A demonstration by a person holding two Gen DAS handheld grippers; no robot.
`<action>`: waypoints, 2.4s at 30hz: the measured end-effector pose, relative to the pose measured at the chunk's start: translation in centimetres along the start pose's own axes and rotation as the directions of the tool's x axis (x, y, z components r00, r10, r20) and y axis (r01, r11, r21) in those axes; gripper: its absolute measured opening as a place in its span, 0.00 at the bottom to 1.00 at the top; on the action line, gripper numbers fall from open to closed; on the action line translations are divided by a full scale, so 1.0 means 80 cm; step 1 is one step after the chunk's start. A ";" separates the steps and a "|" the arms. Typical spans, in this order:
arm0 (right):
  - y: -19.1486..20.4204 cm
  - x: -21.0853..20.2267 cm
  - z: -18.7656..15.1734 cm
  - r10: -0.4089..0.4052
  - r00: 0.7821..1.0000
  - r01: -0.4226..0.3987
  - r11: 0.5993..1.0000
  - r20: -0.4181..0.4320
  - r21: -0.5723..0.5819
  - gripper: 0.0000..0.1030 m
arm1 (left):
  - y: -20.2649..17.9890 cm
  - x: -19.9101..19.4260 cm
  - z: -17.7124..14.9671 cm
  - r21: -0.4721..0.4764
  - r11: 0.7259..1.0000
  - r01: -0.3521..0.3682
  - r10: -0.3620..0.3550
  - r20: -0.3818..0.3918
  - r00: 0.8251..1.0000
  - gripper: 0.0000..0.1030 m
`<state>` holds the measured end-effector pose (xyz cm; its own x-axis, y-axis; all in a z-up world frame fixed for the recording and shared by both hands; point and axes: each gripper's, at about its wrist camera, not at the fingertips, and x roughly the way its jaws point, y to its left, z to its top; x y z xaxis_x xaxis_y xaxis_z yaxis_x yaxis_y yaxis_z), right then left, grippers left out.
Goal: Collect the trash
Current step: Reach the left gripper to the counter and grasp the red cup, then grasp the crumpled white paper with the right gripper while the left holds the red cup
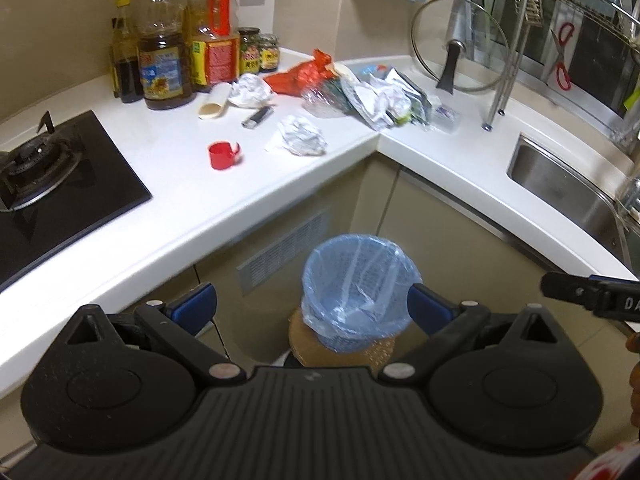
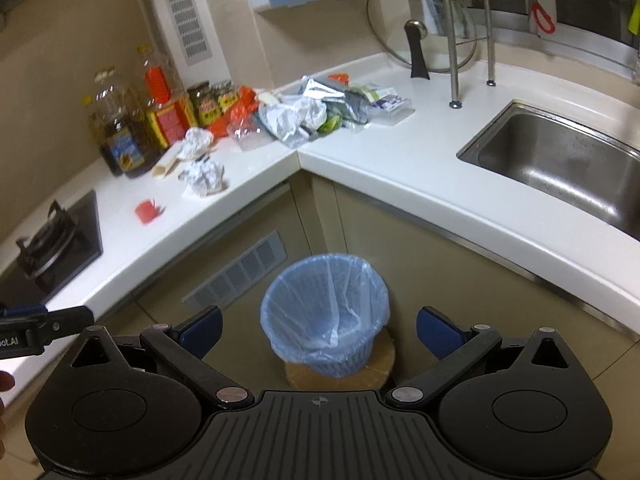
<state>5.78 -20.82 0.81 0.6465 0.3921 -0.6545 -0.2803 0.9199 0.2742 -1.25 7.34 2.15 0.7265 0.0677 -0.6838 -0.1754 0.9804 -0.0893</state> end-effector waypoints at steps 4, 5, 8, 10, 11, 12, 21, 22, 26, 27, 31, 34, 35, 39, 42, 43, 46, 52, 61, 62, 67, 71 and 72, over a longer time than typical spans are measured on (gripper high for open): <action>-0.002 0.006 0.005 -0.001 0.999 0.001 1.000 0.043 0.017 1.00 | 0.016 0.001 0.007 0.007 1.000 0.001 -0.001 0.043 0.999 0.96; -0.003 0.008 0.007 0.000 0.999 -0.001 1.000 0.055 0.018 1.00 | 0.019 0.002 0.008 0.012 1.000 -0.005 0.004 0.055 0.998 0.96; -0.007 0.013 0.012 -0.002 0.997 0.000 1.000 0.079 0.029 1.00 | 0.027 0.005 0.016 0.021 1.000 -0.015 0.013 0.073 0.997 0.96; -0.011 0.016 0.017 -0.005 0.996 0.001 0.999 0.092 0.041 1.00 | 0.031 0.009 0.021 0.022 1.000 -0.017 0.016 0.079 0.997 0.96; -0.014 0.017 0.019 -0.009 0.995 0.005 0.999 0.096 0.045 1.00 | 0.033 0.012 0.023 0.023 1.000 -0.019 0.018 0.083 0.996 0.96; -0.016 0.019 0.022 -0.014 0.995 0.010 0.999 0.098 0.046 1.00 | 0.035 0.015 0.026 0.022 0.999 -0.023 0.021 0.085 0.996 0.96; -0.044 0.048 0.053 -0.035 0.994 0.031 0.999 0.108 0.039 1.00 | 0.045 0.051 0.049 -0.009 0.998 -0.067 0.068 0.089 0.994 0.93; -0.051 0.054 0.059 -0.033 0.993 0.029 0.999 0.110 0.036 1.00 | 0.045 0.055 0.052 -0.014 0.997 -0.076 0.077 0.089 0.993 0.92; -0.073 0.081 0.086 -0.016 0.993 0.014 1.000 0.121 0.018 1.00 | 0.043 0.077 0.064 -0.042 0.993 -0.106 0.110 0.102 0.989 0.90; -0.078 0.090 0.094 -0.012 0.993 0.011 1.000 0.120 0.012 1.00 | 0.043 0.083 0.068 -0.048 0.991 -0.121 0.126 0.106 0.986 0.90; -0.101 0.125 0.130 0.008 0.994 -0.008 1.000 0.110 -0.002 1.00 | 0.043 0.112 0.086 -0.083 0.982 -0.171 0.179 0.106 0.978 0.87; -0.118 0.150 0.156 0.022 0.995 -0.021 1.000 0.100 -0.014 1.00 | 0.044 0.139 0.099 -0.094 0.968 -0.234 0.243 0.100 0.965 0.81; -0.124 0.159 0.164 0.025 0.995 -0.024 1.000 0.093 -0.019 1.00 | 0.045 0.148 0.103 -0.100 0.964 -0.246 0.255 0.100 0.962 0.75; -0.145 0.189 0.188 0.035 0.997 -0.033 0.999 0.071 -0.037 1.00 | 0.050 0.182 0.117 -0.130 0.950 -0.283 0.296 0.091 0.951 0.71; -0.159 0.209 0.205 0.036 0.998 -0.034 0.999 0.058 -0.042 1.00 | 0.052 0.207 0.124 -0.137 0.936 -0.325 0.339 0.092 0.936 0.71; -0.163 0.215 0.210 0.037 0.998 -0.034 0.998 0.053 -0.044 1.00 | 0.053 0.215 0.127 -0.142 0.931 -0.336 0.350 0.091 0.932 0.71; -0.173 0.231 0.225 0.042 0.998 -0.040 0.998 0.042 -0.056 1.00 | 0.060 0.239 0.134 -0.173 0.915 -0.365 0.382 0.080 0.921 0.71; -0.187 0.263 0.248 0.053 0.998 -0.051 0.995 0.021 -0.081 1.00 | 0.068 0.279 0.141 -0.208 0.881 -0.425 0.443 0.050 0.895 0.71; -0.197 0.299 0.274 0.072 0.997 -0.072 0.992 -0.003 -0.108 1.00 | 0.072 0.306 0.143 -0.245 0.848 -0.470 0.488 0.016 0.873 0.43; -0.197 0.302 0.276 0.076 0.997 -0.076 0.991 -0.004 -0.110 1.00 | 0.072 0.305 0.143 -0.250 0.846 -0.471 0.491 0.019 0.871 0.38; -0.198 0.315 0.287 0.104 0.995 -0.103 0.987 -0.001 -0.120 1.00 | 0.070 0.307 0.146 -0.245 0.834 -0.495 0.515 0.024 0.857 0.36; -0.189 0.325 0.290 0.141 0.990 -0.138 0.978 0.006 -0.158 1.00 | 0.067 0.303 0.148 -0.237 0.827 -0.510 0.532 0.037 0.846 0.35; -0.185 0.327 0.291 0.152 0.988 -0.149 0.974 0.009 -0.172 1.00 | 0.066 0.301 0.149 -0.239 0.825 -0.513 0.536 0.039 0.843 0.35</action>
<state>43.38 -24.00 -3.95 0.6026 0.5277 -0.5987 -0.4908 0.8366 0.2433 23.24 16.38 -6.13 0.5443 0.5897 -0.5966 -0.6759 0.7296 0.1045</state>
